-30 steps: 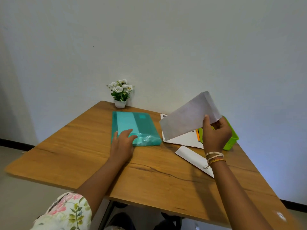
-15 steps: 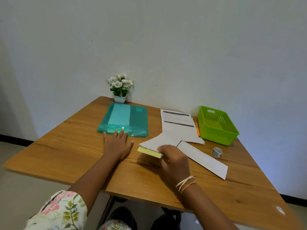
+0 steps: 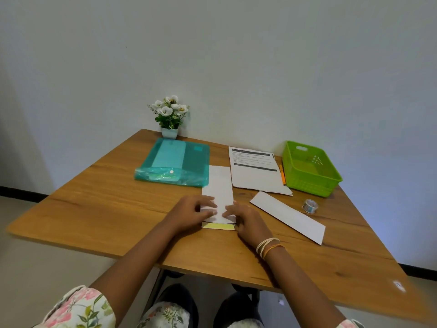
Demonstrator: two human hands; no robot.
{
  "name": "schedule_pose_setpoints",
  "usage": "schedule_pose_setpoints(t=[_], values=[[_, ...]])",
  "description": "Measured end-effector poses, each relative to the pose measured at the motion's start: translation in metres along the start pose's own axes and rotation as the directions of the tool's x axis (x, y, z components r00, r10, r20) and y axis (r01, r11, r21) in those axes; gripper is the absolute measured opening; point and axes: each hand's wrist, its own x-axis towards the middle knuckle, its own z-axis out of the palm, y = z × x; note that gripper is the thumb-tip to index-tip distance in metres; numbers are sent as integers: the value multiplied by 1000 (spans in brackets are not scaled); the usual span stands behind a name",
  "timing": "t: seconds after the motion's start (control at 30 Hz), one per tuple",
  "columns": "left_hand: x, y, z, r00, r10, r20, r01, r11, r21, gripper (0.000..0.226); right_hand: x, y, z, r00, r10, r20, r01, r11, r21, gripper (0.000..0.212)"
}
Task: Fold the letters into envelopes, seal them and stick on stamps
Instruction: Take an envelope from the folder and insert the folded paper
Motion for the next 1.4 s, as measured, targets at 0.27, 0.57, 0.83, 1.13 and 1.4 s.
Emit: schedule_pose_setpoints(t=[0.27,0.57,0.83,1.13,1.4], values=[[10,23,12,993,-19,114,-17,953,301,47,-17,20,-34,934,254,-252,-234,966,107,42],[14,41,17,987,6,163,-72,913,402,40,-2,86,-83,815,573,-90,-579,800,-156,46],[17,59,40,988,-9,152,-58,901,431,56,-4,92,-77,837,544,-55,-513,747,-421,54],[22,56,47,991,-95,89,64,951,302,46,2,83,-82,777,626,68,-593,764,-256,41],[24,58,46,987,-124,99,90,951,296,43,5,69,-87,659,726,196,-708,687,-163,57]])
